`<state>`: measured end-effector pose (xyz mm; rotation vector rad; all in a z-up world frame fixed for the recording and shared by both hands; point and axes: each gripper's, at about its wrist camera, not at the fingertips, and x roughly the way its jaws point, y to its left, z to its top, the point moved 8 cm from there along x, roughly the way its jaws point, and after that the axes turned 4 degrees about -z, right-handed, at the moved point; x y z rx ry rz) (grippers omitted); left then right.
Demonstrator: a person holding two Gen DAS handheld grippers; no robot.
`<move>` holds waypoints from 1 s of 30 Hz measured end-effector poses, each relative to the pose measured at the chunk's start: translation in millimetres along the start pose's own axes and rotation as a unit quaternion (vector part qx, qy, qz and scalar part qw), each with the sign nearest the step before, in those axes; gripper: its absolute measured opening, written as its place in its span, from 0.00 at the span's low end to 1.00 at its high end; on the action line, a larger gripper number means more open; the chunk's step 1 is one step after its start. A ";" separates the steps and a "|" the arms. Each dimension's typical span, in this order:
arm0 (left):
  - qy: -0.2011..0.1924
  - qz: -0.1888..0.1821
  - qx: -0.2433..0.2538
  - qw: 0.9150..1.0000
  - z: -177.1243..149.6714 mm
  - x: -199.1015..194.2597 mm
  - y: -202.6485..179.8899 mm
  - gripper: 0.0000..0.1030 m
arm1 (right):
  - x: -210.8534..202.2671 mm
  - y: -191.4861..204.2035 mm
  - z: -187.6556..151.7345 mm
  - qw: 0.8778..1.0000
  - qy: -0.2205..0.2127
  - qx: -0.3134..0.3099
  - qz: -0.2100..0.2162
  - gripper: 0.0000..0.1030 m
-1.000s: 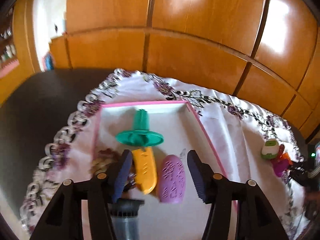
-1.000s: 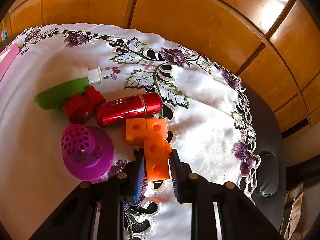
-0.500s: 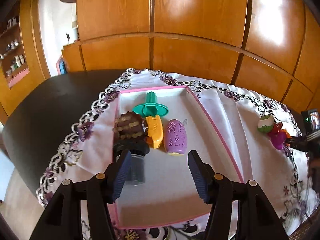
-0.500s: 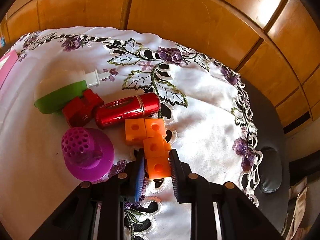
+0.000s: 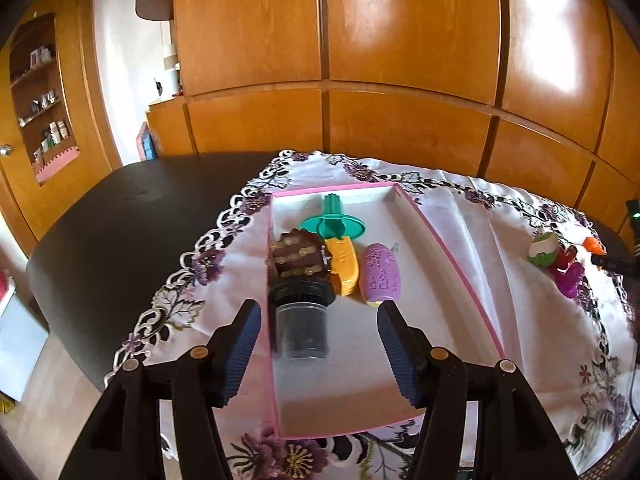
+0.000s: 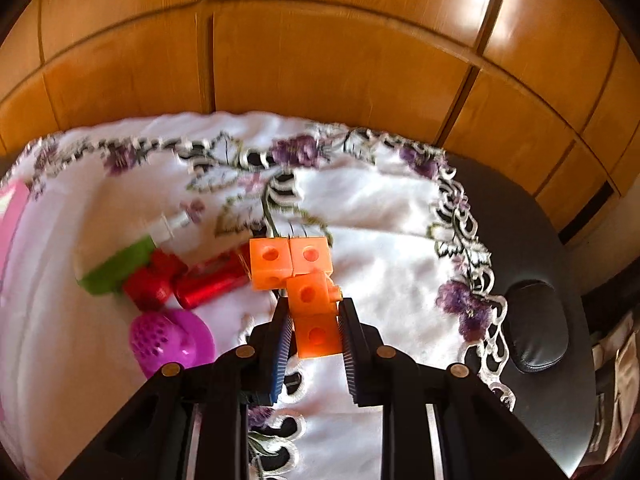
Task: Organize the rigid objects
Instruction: 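Carry the orange blocks into the tray and release them with the right gripper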
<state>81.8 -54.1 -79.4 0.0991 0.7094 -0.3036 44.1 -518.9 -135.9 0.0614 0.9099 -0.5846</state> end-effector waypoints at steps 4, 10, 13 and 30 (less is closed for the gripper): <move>-0.001 0.008 -0.007 1.000 -0.3 -1.1 9.6 0.60 | -24.9 22.7 8.4 0.999 -0.030 -0.004 0.036 0.22; -0.011 0.036 -0.035 0.999 1.5 -5.5 30.5 0.60 | -81.7 107.2 16.6 0.987 -0.080 -0.069 0.121 0.22; -0.015 0.050 -0.045 0.998 3.3 -7.8 41.2 0.60 | -110.7 163.8 13.3 0.974 -0.097 -0.112 0.172 0.22; -0.034 0.100 -0.094 0.990 2.0 -25.0 95.8 0.62 | -116.5 392.9 -71.2 0.919 0.010 -0.292 0.265 0.22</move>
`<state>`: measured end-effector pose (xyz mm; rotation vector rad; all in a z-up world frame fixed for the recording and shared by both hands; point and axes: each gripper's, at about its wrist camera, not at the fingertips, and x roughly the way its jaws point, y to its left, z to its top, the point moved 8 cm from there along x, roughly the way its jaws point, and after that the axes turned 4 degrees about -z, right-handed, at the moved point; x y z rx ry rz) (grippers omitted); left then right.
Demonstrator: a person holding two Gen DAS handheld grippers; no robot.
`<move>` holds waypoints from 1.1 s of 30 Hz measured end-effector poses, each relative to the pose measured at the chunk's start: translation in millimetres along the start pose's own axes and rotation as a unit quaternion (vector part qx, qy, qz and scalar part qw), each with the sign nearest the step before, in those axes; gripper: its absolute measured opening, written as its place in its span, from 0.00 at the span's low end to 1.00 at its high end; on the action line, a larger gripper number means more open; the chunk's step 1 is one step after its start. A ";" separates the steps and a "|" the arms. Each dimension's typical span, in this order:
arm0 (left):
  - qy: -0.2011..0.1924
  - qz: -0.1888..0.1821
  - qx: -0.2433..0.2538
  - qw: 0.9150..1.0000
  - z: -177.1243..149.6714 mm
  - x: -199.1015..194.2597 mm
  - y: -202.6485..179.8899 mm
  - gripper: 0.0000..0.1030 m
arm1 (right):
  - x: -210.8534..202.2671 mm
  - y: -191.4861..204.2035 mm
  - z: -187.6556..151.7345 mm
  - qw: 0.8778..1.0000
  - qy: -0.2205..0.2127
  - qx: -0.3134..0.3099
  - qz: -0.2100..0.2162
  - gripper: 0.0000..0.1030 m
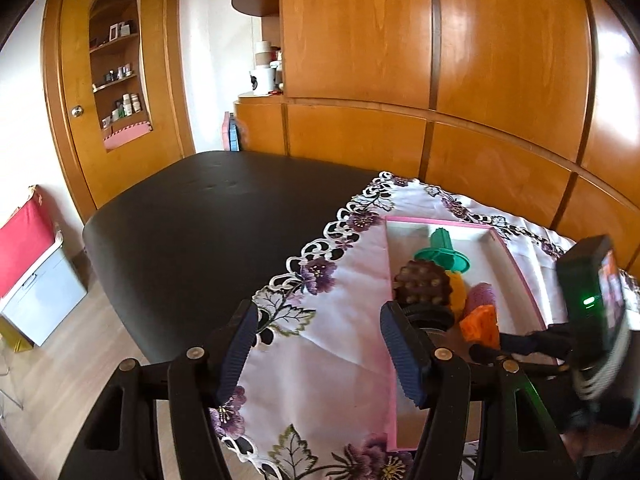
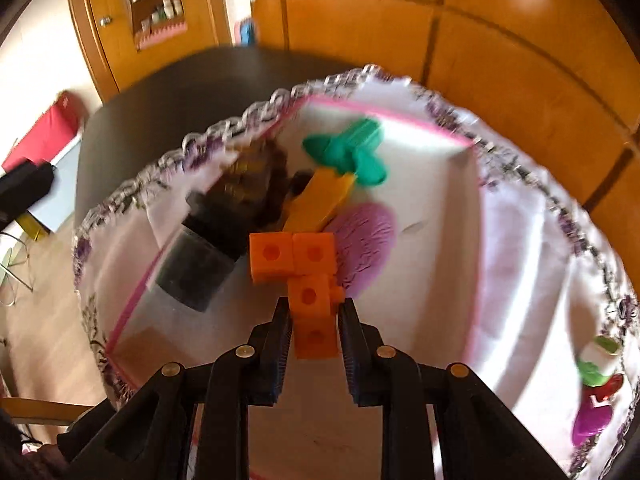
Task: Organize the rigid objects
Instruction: 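Carry the orange blocks into the tray and release them with the right gripper, then move both tools back to the pile and grasp the white-green plug with the left gripper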
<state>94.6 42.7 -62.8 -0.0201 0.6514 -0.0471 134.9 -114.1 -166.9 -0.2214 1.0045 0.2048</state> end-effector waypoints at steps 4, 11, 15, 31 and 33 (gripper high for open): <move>-0.004 0.001 -0.003 1.000 2.2 -0.7 2.4 0.62 | 3.9 2.5 3.5 1.000 0.003 0.019 0.013 0.22; -0.005 -0.002 -0.001 1.000 3.2 -1.8 1.8 0.63 | -16.7 0.9 7.9 0.999 -0.019 0.026 0.021 0.38; -0.006 -0.003 0.003 1.000 2.7 -3.5 -2.1 0.64 | -33.7 -5.5 10.5 0.998 -0.046 0.037 0.023 0.40; -0.010 -0.023 0.037 0.999 1.7 -10.9 -32.0 0.67 | -112.4 -107.3 -1.3 0.983 -0.129 0.125 -0.048 0.41; -0.010 -0.030 0.045 0.999 1.8 -11.6 -39.7 0.67 | -118.2 -125.4 -8.2 0.980 -0.130 0.133 -0.065 0.41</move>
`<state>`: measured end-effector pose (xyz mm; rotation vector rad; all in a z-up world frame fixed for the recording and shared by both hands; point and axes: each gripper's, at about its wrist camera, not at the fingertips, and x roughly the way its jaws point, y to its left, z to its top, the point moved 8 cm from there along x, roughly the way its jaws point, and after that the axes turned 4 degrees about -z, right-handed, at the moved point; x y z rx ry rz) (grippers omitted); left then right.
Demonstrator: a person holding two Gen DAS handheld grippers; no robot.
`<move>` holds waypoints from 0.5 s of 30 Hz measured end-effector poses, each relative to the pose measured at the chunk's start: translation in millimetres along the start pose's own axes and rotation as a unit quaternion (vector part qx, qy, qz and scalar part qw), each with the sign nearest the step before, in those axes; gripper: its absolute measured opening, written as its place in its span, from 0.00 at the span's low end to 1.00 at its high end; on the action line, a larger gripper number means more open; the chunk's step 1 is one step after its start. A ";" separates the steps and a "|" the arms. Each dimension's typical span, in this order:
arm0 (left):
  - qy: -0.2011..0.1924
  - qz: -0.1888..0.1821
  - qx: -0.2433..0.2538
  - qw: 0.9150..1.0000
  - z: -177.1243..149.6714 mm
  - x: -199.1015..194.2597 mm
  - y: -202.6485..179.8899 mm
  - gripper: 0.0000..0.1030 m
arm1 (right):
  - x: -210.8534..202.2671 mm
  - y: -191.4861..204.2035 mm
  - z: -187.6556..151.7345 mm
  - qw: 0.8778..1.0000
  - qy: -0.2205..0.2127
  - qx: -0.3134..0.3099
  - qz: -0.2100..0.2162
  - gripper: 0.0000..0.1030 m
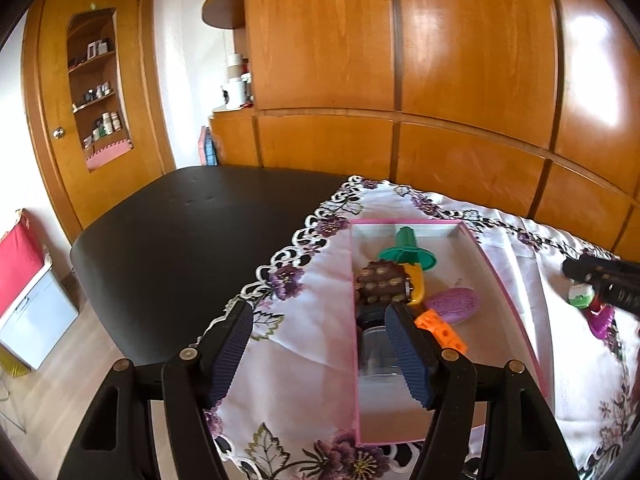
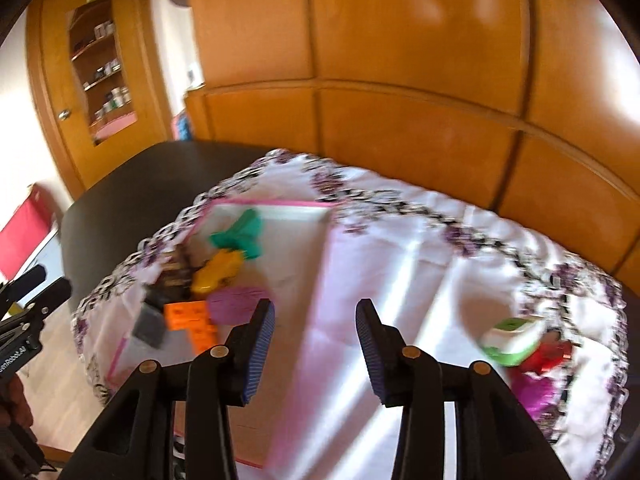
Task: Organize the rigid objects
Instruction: 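Move both tools back to the pile and grasp the white-green plug with the left gripper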
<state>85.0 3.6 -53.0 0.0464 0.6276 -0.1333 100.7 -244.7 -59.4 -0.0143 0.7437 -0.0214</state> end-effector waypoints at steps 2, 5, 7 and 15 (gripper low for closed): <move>0.000 -0.007 0.007 1.000 0.9 -0.7 -7.1 0.67 | -5.1 -27.3 -1.9 1.000 -0.001 0.007 -0.026 0.41; -0.002 -0.021 0.024 0.999 3.8 -2.3 -23.2 0.68 | -11.3 -71.1 -5.5 0.998 -0.003 0.021 -0.066 0.41; -0.004 -0.034 0.036 0.999 6.5 -3.6 -35.8 0.69 | -15.7 -103.2 -9.2 0.995 -0.004 0.037 -0.094 0.41; -0.006 -0.092 0.092 0.991 18.8 -7.7 -100.5 0.69 | -30.7 -261.9 -51.8 0.955 -0.009 0.199 -0.218 0.41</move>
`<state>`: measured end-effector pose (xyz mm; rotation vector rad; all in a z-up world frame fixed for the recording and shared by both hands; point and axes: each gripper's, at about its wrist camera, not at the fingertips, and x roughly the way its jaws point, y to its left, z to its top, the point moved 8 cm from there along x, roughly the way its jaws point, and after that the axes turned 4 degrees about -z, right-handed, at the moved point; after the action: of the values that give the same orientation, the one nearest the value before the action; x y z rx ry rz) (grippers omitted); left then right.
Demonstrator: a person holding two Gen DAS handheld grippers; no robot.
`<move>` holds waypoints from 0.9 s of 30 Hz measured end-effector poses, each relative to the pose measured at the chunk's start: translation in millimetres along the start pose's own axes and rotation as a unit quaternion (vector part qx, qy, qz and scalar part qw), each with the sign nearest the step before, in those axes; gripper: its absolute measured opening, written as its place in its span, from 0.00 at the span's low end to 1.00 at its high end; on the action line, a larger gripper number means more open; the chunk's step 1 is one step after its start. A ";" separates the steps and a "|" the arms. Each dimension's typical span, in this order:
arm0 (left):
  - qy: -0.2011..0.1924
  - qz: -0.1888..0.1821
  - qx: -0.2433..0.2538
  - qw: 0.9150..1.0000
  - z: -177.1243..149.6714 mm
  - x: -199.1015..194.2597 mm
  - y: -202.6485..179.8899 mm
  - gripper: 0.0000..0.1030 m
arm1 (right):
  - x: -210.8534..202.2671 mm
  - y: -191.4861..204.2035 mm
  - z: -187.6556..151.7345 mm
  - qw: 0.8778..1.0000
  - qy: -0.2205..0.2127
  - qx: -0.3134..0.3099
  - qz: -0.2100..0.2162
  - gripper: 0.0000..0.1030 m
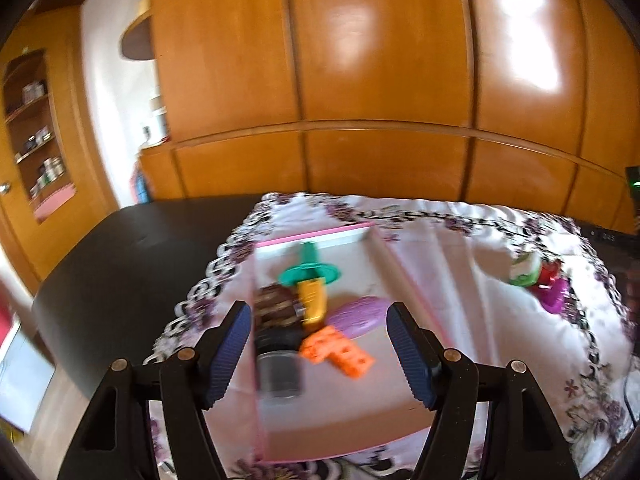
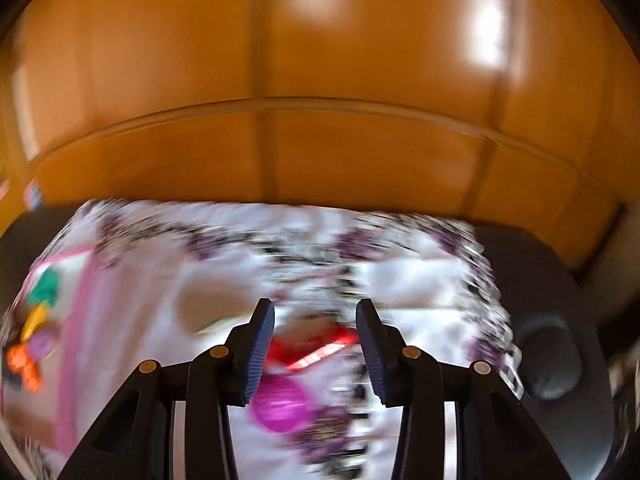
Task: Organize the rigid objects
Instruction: 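Move both tools back to the pile and grasp the white-green plug with the left gripper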
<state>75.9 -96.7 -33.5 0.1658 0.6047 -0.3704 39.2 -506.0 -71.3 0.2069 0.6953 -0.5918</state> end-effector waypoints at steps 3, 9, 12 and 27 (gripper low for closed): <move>0.007 -0.024 0.019 1.000 4.4 6.4 -25.9 0.69 | 18.3 -44.2 -12.7 0.996 0.038 0.080 -0.023 0.41; 0.036 -0.084 0.069 0.993 3.9 32.0 -95.0 0.69 | 30.5 -76.2 -22.4 0.980 0.082 0.182 0.001 0.41; 0.047 -0.106 0.093 0.989 4.6 46.1 -125.4 0.69 | 32.6 -70.9 -22.1 0.979 0.088 0.185 0.015 0.41; 0.146 -0.243 0.067 0.957 24.2 147.7 -239.2 0.77 | 29.2 -47.8 -21.4 0.980 0.098 0.164 0.059 0.41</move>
<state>108.2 -366.2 -110.4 0.2021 0.9151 -0.8757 18.0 -550.1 -106.0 0.6159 0.7664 -0.5756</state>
